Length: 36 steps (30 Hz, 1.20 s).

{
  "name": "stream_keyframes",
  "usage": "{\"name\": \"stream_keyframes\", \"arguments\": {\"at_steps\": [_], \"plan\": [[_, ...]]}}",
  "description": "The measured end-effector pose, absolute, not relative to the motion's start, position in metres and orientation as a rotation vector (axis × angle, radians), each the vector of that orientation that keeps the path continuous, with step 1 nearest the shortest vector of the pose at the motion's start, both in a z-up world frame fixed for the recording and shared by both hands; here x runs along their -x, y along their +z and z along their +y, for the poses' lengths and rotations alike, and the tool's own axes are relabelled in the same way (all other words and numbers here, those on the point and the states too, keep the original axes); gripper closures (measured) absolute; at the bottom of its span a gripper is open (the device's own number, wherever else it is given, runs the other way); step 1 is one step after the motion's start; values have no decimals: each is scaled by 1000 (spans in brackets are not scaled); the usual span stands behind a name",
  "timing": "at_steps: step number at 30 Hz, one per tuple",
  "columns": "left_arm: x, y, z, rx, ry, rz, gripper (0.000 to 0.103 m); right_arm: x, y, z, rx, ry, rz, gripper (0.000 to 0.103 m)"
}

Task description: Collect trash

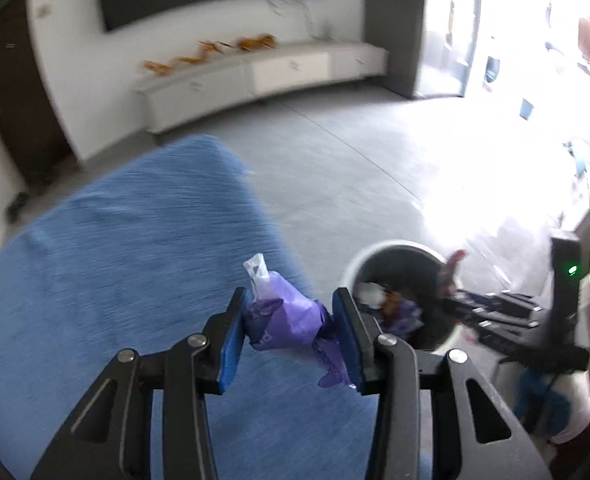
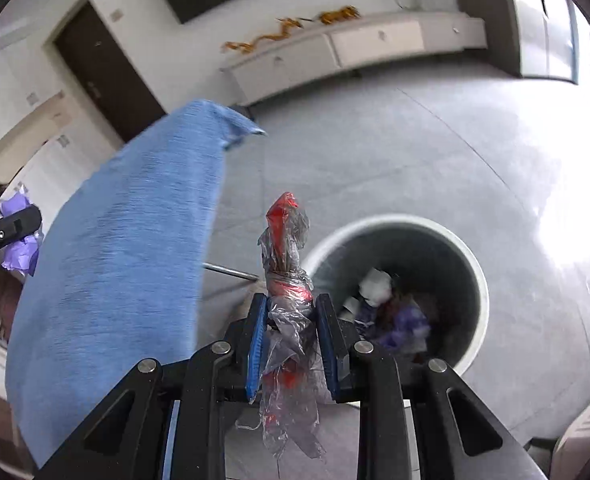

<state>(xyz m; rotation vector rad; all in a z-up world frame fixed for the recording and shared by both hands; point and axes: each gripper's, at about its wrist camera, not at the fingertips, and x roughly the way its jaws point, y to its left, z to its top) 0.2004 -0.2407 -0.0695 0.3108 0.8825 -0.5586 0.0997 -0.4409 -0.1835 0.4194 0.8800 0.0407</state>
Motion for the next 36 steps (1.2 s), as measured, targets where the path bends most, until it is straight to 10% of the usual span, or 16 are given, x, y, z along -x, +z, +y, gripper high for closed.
{"name": "stream_keyframes", "arguments": {"at_steps": [12,18,36], "plan": [[-251,-146,-367,-234,-748,1138,58,-123,-240,-481,-485,-62,986,77],[-250,-151,-372,-189,-793,1163,47,-120,-252,-491,-487,-131,1007,48],[-209,-80,-229,-189,-626,956,47,-113,-155,-429,-352,-82,853,36]]}}
